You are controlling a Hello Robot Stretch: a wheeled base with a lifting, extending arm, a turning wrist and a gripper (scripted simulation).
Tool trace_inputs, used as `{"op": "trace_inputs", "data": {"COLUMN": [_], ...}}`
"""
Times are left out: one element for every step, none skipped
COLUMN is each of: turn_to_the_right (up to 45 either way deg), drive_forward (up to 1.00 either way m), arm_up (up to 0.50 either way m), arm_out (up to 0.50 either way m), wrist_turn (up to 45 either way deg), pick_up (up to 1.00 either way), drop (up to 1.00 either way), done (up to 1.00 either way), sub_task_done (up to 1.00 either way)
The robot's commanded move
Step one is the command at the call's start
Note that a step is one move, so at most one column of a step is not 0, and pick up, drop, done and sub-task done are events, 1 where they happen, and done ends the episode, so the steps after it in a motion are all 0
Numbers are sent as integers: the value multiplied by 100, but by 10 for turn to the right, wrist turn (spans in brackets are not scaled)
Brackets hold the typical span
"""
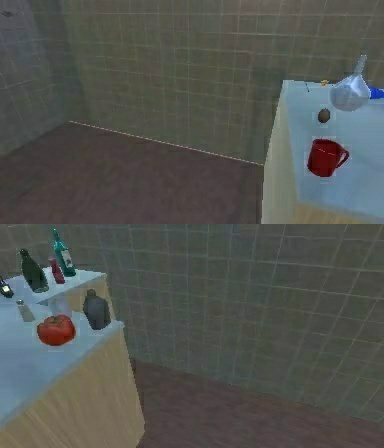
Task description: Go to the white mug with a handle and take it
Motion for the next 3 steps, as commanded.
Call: {"op": "trace_inputs", "data": {"turn_to_the_right": [-300,450,450], "drive_forward": [0,0,0], "arm_up": [0,0,0], "arm_out": [0,0,0], "wrist_turn": [0,0,0], "pick_up": [0,0,0], "drop": [0,0,0], "done": [0,0,0], "sub_task_done": [0,0,0]}}
